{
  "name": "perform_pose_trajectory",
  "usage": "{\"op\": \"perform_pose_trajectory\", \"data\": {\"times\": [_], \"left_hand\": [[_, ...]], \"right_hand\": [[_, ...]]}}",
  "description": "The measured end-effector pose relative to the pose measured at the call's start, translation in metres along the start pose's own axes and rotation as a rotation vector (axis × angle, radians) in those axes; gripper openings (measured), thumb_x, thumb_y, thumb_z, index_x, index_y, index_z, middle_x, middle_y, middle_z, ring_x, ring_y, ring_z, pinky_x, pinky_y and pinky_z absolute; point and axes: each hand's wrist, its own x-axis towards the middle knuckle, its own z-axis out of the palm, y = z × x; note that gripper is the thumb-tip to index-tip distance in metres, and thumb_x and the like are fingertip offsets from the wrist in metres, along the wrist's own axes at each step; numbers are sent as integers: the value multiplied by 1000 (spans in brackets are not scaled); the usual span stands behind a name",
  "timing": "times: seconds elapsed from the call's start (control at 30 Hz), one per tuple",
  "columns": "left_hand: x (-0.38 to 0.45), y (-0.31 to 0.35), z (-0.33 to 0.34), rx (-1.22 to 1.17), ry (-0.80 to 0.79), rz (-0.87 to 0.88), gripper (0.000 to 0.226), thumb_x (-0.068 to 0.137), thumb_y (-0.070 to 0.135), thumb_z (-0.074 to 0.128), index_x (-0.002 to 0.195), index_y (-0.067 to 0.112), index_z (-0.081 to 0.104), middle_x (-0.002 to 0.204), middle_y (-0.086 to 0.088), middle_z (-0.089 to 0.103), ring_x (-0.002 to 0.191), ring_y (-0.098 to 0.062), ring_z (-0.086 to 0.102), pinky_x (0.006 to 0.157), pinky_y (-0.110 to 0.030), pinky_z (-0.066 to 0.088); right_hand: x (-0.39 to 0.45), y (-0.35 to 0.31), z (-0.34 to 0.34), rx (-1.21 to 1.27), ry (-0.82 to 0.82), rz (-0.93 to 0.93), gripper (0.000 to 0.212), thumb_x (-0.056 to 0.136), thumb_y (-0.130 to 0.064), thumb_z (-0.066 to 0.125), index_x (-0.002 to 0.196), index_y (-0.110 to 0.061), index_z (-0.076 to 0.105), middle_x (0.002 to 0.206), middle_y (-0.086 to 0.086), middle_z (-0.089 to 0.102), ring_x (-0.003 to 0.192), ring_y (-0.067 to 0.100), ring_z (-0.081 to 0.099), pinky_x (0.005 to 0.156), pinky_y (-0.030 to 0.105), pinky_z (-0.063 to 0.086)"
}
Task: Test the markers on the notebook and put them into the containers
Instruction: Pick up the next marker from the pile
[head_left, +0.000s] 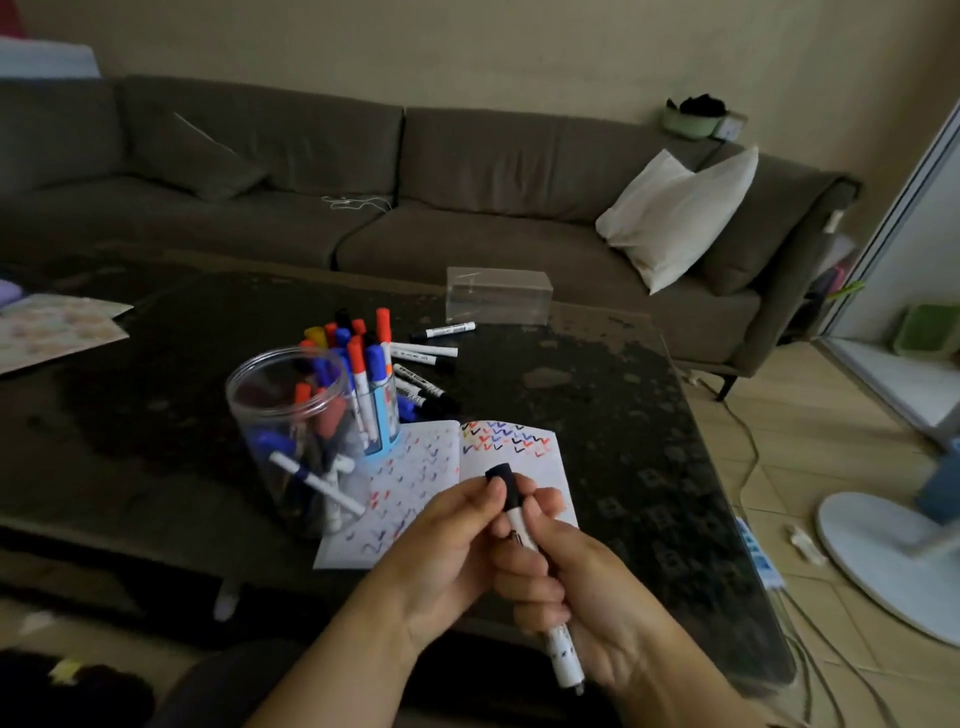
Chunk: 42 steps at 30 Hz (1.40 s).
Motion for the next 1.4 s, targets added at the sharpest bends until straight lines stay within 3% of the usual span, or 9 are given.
{"op": "perform_pose_trajectory", "data": {"times": [0.13,0.27,0.43,0.53,0.6,0.87,1.03,1.2,1.4], "left_hand": [[-3,1,5,87,206,69,19,90,15,47,82,1,57,85,-15,73,86,-18,71,67,-26,55],[0,12,-3,283,378,126,22,96,19,46,90,8,63,89,-4,74,88,-12,70,87,-28,49],[4,14,-20,508,596,176,16,91,28,57,97,21,69,96,7,69,94,-11,62,90,-34,48],[6,10,-28,705,675,188,21,89,34,60,97,19,70,79,8,63,82,-13,57,84,-33,49],[7,6,-28,844,660,172,14,90,31,59,87,20,66,77,10,61,78,-8,55,76,-27,42],[31,-8,-42,1282,508,220,14,90,23,59,104,22,61,101,10,61,94,-7,55,79,-18,39],[60,-16,-44,1487,403,302,16,96,29,48,111,23,50,108,6,58,95,-8,55,75,-15,38],[101,-29,-39,1617,256,363,17,98,28,41,112,19,42,93,0,59,82,-13,54,66,-23,36],[134,-58,-45,1639,206,387,27,98,30,40,123,20,41,111,0,56,100,-11,50,82,-21,41]], "right_hand": [[-1,15,3,-457,151,-123,30,99,-32,39,80,-11,51,51,-6,36,40,3,26,36,14,23],[-1,31,-7,-1086,369,-241,35,99,-35,41,80,-14,61,49,-9,48,44,2,40,48,20,35],[-2,22,-17,-978,463,-176,28,100,-31,42,93,-19,66,68,-3,59,58,4,53,57,18,45],[1,14,-20,-899,469,-154,19,101,-23,42,103,-29,59,79,-4,67,65,6,59,63,16,48],[4,9,-24,-784,453,-214,24,99,-16,46,107,-39,52,86,-1,73,70,11,66,71,25,54],[17,-14,-50,-207,390,-282,25,98,-1,41,109,-5,63,87,19,68,73,19,68,67,23,58],[42,-28,-75,-487,509,-294,14,97,-18,50,106,-12,59,77,8,63,68,14,58,65,25,52],[77,-52,-100,-987,727,-380,35,97,-47,36,94,-29,66,70,0,61,59,4,54,59,20,46],[121,-68,-134,-1076,825,-405,8,91,-28,61,89,-22,65,73,-5,65,62,1,62,53,12,48]]}}
